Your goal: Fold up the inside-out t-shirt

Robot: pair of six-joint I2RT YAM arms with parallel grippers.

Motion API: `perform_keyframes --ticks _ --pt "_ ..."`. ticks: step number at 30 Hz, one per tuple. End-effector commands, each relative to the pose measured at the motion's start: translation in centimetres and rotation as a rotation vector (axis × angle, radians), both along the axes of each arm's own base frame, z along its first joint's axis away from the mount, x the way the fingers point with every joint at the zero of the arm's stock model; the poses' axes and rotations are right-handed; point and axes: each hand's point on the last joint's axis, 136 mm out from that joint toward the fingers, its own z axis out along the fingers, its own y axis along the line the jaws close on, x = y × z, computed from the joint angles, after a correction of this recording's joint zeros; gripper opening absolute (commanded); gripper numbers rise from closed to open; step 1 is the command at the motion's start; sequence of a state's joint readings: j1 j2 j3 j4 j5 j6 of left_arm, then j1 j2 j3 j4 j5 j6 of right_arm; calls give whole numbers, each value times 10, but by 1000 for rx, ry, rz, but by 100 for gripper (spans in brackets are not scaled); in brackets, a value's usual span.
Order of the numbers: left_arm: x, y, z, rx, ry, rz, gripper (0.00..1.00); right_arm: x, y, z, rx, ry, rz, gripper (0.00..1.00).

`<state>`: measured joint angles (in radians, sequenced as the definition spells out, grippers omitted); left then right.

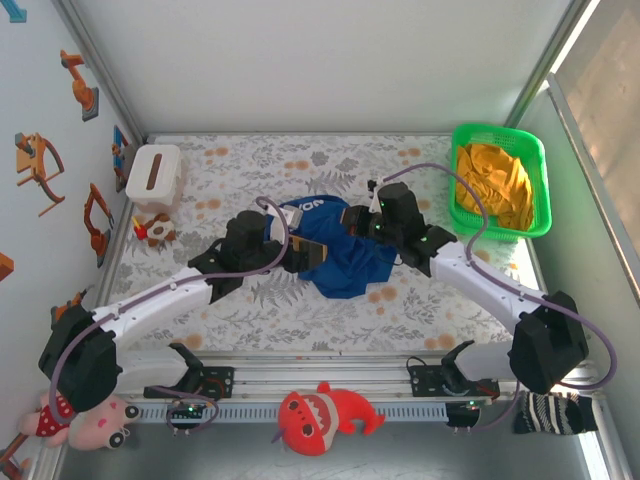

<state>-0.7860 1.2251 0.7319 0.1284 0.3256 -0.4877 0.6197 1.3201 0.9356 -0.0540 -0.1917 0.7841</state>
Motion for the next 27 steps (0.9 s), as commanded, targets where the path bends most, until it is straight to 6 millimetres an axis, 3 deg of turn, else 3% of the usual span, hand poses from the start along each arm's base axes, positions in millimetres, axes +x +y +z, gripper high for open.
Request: perform_keyframes --ticks 1,16,21,24,27 --pt "14 -3 -12 60 -56 63 70 5 8 15 39 -33 -23 0" --pt "42 -75 -39 49 -56 15 73 7 10 21 24 -45 -65 0" --pt "52 -83 -51 51 -44 47 71 9 12 22 19 -42 -61 0" --pt "57 -80 -55 56 -47 78 53 9 12 22 13 -40 -61 0" --pt "55 -75 -52 53 -50 84 21 11 8 18 -8 -38 -77 0"
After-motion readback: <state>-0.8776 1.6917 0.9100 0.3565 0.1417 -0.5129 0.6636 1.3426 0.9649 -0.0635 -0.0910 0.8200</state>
